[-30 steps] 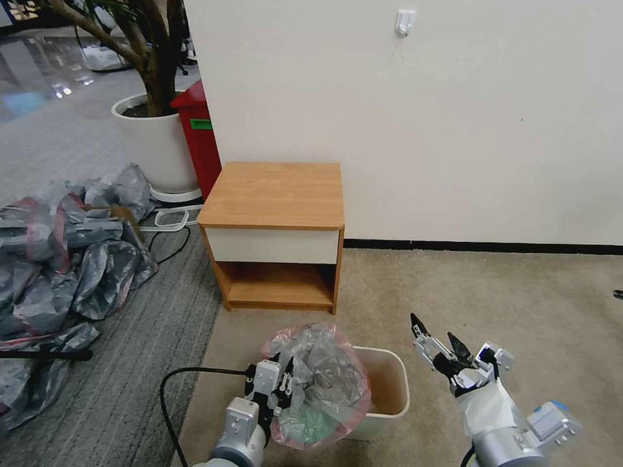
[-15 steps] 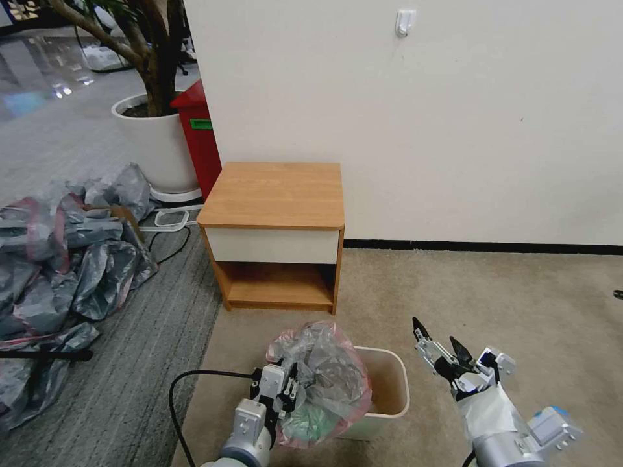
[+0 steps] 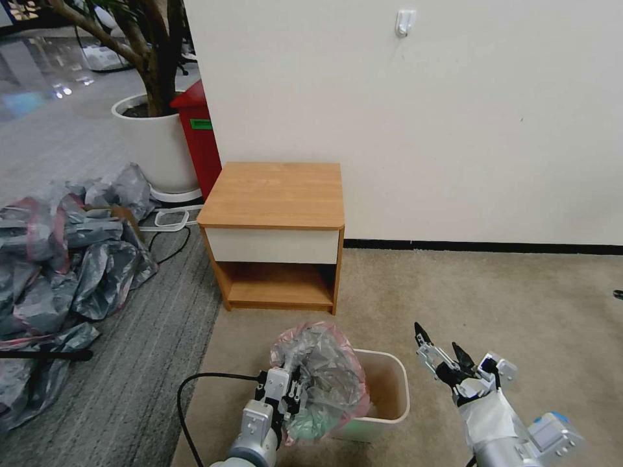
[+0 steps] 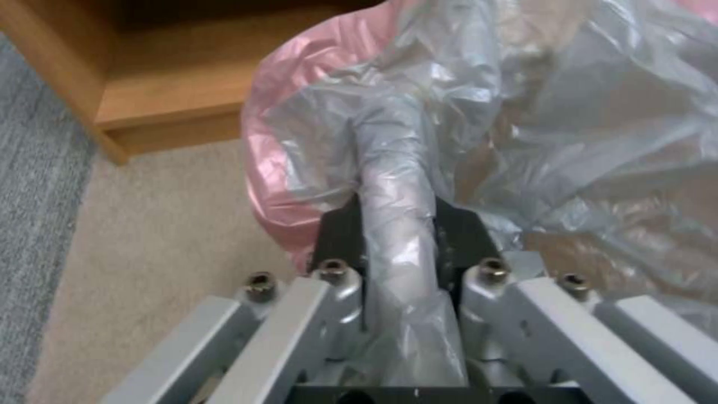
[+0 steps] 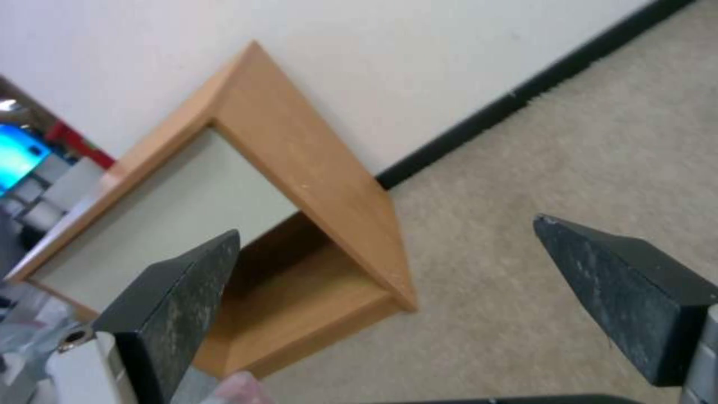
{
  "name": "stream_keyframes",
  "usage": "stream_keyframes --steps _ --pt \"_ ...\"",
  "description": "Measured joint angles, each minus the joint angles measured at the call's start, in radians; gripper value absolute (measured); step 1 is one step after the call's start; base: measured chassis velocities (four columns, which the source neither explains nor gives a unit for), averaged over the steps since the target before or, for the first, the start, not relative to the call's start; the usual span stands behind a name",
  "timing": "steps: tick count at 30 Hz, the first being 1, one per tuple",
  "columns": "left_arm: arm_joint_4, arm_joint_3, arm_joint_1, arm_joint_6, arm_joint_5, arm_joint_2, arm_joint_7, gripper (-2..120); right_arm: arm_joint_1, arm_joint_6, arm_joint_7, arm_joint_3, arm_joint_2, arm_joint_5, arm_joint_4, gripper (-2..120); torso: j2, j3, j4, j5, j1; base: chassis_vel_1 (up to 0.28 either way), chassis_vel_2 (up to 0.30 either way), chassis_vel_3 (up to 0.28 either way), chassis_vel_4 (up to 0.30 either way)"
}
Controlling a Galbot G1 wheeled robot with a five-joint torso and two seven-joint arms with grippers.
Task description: Pick up the garbage bag from the table and place it over the trash can.
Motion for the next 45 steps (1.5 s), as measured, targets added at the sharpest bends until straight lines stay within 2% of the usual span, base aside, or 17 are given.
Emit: stream_keyframes --steps 4,6,8,9,10,17,26,32,36,40,41,45 --pt "0.003 -0.01 0.001 -0.077 -0.013 0.005 0.006 9 0.001 -0.033 -0.068 -0.011 -0.011 -0.045 0.011 100 0.0 0.0 0.0 -0.0001 0.0 0.0 0.0 0.0 0.0" --pt "0.002 -0.011 0.001 -0.082 -0.016 0.006 0.007 9 0.001 -0.039 -0.078 -0.013 -0.012 -0.051 0.012 100 0.0 0.0 0.0 -0.0001 0.0 0.0 0.0 0.0 0.0" --pt "-0.008 -0.027 0.004 -0.135 -0.039 0.01 0.025 9 0.003 -0.095 -0.138 -0.033 -0.023 -0.082 0.017 100 0.0 0.0 0.0 0.0 0.0 0.0 0.0 0.0 0.0" --pt "-0.008 -0.027 0.004 -0.135 -0.039 0.01 0.025 9 0.003 -0.095 -0.138 -0.033 -0.023 -0.082 0.017 100 0.0 0.0 0.0 0.0 0.0 0.0 0.0 0.0 0.0" --pt "-0.016 -0.041 0.007 -0.17 -0.046 0.012 0.042 9 0.007 -0.129 -0.155 -0.057 -0.03 -0.088 0.017 100 0.0 0.0 0.0 0.0 0.0 0.0 0.0 0.0 0.0" --pt "-0.041 -0.092 0.026 -0.263 -0.055 0.015 0.108 9 0.072 -0.247 -0.138 -0.162 -0.044 -0.086 -0.007 100 0.0 0.0 0.0 0.0 0.0 0.0 0.0 0.0 0.0" --pt "-0.076 -0.134 0.044 -0.286 -0.057 0.006 0.15 9 0.19 -0.299 -0.05 -0.237 -0.045 -0.014 -0.046 100 0.0 0.0 0.0001 0.0 0.0 0.0 0.0 0.0 0.0" --pt "-0.094 -0.15 0.056 -0.293 -0.06 0.004 0.168 9 0.221 -0.302 -0.04 -0.249 -0.044 -0.007 -0.066 100 0.0 0.0 0.0 0.0 0.0 0.0 0.0 0.0 0.0" --pt "-0.104 -0.157 0.065 -0.299 -0.06 0.003 0.179 9 0.237 -0.303 -0.04 -0.258 -0.044 -0.006 -0.075 96 0.0 0.0 0.0001 0.0 0.0 0.0 0.0 0.0 0.0" --pt "-0.114 -0.162 0.074 -0.299 -0.06 0.001 0.189 9 0.255 -0.3 -0.041 -0.273 -0.041 -0.007 -0.089 82 0.0 0.0 0.0001 0.0001 0.0 0.0 0.0 0.0 0.0" --pt "-0.114 -0.162 0.074 -0.299 -0.06 0.001 0.189 9 0.255 -0.3 -0.041 -0.273 -0.041 -0.007 -0.089 82 0.0 0.0 0.0001 0.0001 0.0 0.0 0.0 0.0 0.0" --pt "-0.118 -0.168 0.077 -0.295 -0.062 -0.006 0.187 9 0.259 -0.289 -0.044 -0.283 -0.035 -0.009 -0.094 63 0.0 0.0 0.0001 0.0 0.0 0.0 0.0 0.0 0.0"
